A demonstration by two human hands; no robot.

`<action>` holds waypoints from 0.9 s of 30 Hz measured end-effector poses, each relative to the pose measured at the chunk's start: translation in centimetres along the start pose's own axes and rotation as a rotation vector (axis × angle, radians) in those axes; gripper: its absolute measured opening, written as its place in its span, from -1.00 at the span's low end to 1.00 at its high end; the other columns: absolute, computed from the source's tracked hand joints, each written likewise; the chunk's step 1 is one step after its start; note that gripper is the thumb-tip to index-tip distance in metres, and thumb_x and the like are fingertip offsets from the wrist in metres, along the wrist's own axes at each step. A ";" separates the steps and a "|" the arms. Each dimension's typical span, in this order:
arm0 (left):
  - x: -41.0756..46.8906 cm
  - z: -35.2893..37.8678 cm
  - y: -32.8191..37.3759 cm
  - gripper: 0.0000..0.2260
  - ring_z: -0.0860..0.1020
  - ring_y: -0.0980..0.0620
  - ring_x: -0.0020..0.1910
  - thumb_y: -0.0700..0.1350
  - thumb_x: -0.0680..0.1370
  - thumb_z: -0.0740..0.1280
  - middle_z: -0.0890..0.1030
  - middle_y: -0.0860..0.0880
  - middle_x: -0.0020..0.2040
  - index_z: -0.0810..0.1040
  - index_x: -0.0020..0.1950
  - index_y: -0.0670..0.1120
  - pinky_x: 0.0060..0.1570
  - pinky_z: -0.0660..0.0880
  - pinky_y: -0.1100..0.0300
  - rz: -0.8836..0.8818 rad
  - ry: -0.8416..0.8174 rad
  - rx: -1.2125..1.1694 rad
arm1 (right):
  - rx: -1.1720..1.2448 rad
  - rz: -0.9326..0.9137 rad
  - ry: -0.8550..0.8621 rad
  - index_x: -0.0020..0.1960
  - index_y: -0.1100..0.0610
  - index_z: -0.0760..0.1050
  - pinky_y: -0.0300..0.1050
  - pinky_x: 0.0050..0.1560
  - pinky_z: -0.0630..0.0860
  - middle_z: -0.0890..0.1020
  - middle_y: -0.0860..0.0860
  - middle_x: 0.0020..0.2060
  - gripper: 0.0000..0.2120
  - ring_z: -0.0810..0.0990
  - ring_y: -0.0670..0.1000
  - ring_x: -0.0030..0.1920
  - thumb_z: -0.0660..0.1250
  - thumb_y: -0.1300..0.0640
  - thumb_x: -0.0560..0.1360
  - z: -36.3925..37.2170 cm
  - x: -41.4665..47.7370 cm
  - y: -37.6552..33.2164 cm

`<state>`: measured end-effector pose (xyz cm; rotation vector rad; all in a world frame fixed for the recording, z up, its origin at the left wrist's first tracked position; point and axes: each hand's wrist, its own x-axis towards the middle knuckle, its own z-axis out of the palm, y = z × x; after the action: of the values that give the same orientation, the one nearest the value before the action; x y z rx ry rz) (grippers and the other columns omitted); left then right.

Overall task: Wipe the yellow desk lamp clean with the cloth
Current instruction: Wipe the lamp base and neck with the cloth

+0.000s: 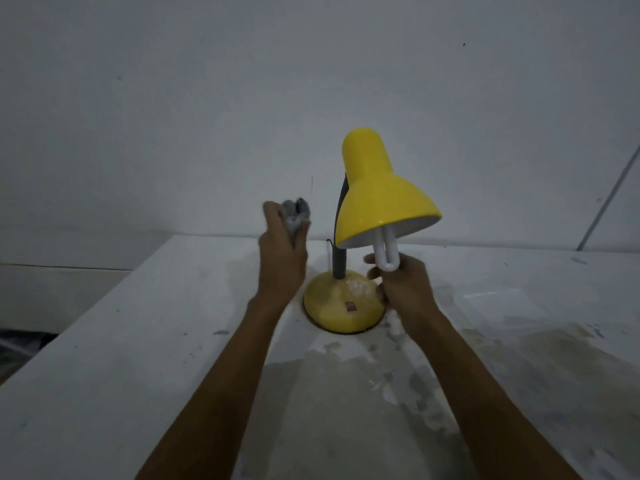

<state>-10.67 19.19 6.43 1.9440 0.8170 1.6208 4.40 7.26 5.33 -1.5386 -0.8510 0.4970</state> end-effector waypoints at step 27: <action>-4.2 1.3 -3.7 -0.63 0.65 0.01 -0.13 0.14 0.54 0.25 0.72 -0.05 -0.11 0.65 0.22 0.01 -0.08 0.57 0.03 -0.167 -0.500 0.231 | -0.500 -0.094 -0.204 0.54 0.05 0.27 0.09 0.46 0.31 0.44 0.07 0.47 -0.43 0.41 0.12 0.45 0.03 -0.23 0.65 0.4 0.0 4.3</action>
<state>-10.44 18.84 0.70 2.2341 0.9508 0.9137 5.11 7.62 1.05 -1.9100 -1.2692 0.3932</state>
